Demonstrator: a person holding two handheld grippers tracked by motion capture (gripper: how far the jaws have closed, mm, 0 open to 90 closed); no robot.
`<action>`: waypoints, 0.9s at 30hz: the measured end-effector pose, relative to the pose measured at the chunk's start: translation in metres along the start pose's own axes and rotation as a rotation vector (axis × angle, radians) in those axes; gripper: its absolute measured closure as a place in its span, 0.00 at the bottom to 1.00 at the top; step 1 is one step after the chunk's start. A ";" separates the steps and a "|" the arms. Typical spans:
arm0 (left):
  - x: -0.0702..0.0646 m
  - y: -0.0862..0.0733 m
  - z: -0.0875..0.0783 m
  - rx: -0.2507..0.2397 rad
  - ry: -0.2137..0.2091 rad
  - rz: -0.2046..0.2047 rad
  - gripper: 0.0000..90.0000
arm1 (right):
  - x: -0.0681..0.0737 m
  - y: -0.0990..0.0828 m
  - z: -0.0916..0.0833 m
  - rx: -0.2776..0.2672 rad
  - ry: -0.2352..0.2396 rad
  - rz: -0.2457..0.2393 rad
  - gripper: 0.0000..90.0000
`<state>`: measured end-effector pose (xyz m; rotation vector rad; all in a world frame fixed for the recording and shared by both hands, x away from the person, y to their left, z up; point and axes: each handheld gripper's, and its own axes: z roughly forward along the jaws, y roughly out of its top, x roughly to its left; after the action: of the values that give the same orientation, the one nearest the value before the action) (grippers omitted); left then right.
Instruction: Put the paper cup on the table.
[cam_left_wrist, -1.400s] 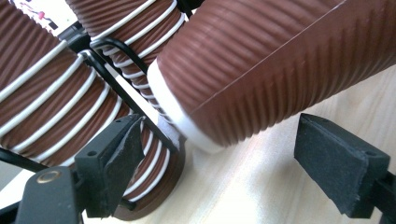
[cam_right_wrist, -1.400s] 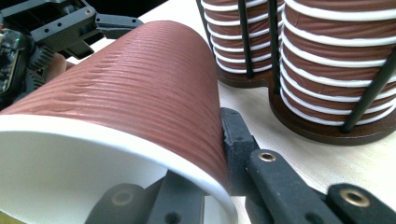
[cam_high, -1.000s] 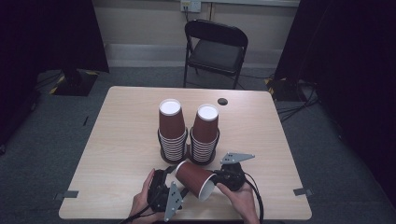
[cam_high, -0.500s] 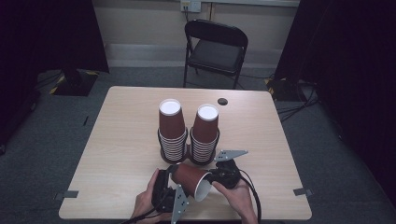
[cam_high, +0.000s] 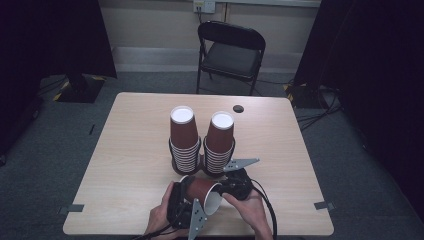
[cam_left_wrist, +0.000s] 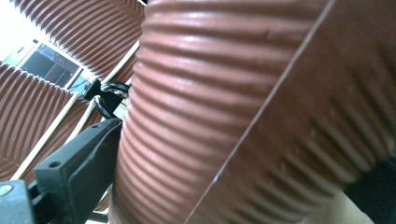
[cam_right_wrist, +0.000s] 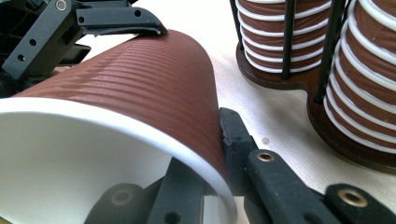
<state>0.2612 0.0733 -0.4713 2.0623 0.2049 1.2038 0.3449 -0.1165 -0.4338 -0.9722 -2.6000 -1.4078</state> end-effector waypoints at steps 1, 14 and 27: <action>0.000 0.000 0.000 -0.007 -0.003 0.005 0.01 | 0.000 0.000 0.000 0.001 0.002 0.000 0.96; -0.007 0.017 0.002 -0.058 -0.022 0.037 0.07 | 0.001 0.003 0.008 0.034 0.000 -0.004 0.98; -0.008 0.027 0.005 -0.062 -0.018 0.022 0.05 | 0.002 0.003 0.011 0.038 0.029 0.010 0.97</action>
<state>0.2550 0.0477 -0.4611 2.0252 0.1354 1.1897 0.3474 -0.1063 -0.4374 -0.9520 -2.5878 -1.3543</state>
